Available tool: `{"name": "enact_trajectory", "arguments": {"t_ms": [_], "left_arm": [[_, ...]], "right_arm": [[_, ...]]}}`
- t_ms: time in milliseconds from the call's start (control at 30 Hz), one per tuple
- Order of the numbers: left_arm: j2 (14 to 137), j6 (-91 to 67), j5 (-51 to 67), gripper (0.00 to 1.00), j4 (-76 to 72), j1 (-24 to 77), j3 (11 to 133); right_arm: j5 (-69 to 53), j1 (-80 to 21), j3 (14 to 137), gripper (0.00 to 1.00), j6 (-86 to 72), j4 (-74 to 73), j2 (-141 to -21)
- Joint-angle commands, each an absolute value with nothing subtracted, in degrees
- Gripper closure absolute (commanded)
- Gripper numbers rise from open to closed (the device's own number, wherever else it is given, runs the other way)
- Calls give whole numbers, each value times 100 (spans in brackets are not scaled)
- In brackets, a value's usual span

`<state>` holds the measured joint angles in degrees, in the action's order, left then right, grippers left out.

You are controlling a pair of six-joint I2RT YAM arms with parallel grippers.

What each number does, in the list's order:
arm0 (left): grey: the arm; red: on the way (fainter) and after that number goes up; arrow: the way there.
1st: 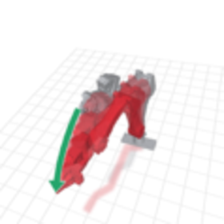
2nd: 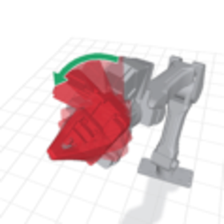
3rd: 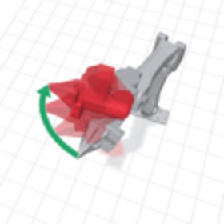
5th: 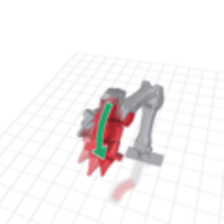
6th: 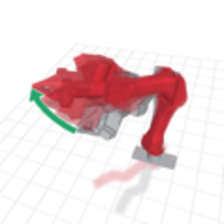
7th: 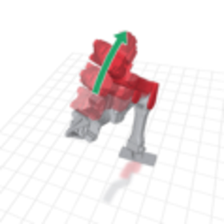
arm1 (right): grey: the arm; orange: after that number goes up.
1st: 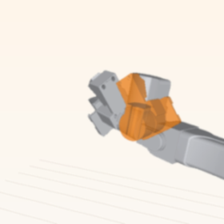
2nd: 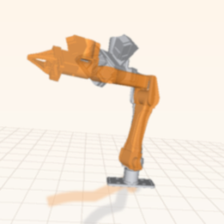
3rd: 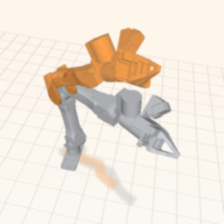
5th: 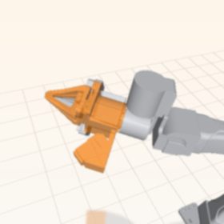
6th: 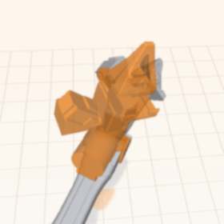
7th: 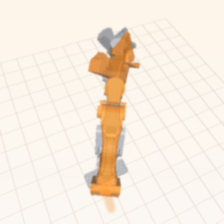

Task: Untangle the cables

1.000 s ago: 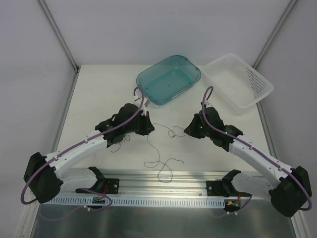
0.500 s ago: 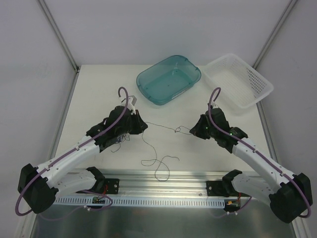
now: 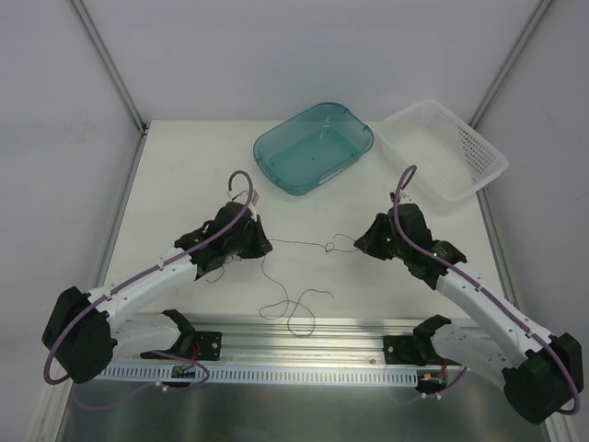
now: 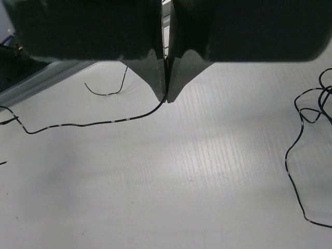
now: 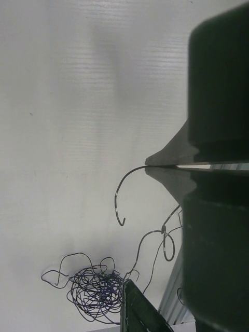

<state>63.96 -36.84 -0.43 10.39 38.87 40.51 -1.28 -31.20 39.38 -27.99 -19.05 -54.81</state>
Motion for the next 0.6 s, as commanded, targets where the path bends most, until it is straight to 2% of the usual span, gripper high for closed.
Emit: {"name": "enact_trajectory", "arguments": {"t_ms": [0, 100, 200, 233, 300, 333, 367, 467, 567], "left_arm": [[6398, -3674, -63, 99, 985, 3823, 3981], [6609, -3438, 420, 92, 862, 3823, 4104], [6820, -3139, 1237, 76, 607, 3902, 4183], [6838, -3051, 1474, 64, 572, 3946, 4210], [6829, -2840, 1678, 49, 475, 4016, 4280], [6777, -2769, 1870, 33, 449, 4078, 4298], [6742, -2708, 1950, 28, 396, 4104, 4350], [6645, -2453, 2240, 17, 352, 4280, 4473], [6539, -2154, 2259, 16, 316, 4508, 4552]], "right_arm": [[149, -3094, 4043, 99, -2611, -1995, -5230], [-139, -3102, 3973, 99, -2567, -1759, -5194], [-369, -3181, 4025, 99, -2383, -1565, -5264], [-369, -3216, 4060, 99, -2321, -1591, -5299], [-343, -3321, 4209, 99, -2198, -1635, -5370], [-264, -3366, 4253, 99, -2119, -1713, -5396], [-238, -3392, 4280, 99, -2109, -1731, -5405], [-141, -3489, 4377, 99, -2057, -1810, -5449], [-88, -3533, 4473, 99, -2057, -1916, -5511]]}}
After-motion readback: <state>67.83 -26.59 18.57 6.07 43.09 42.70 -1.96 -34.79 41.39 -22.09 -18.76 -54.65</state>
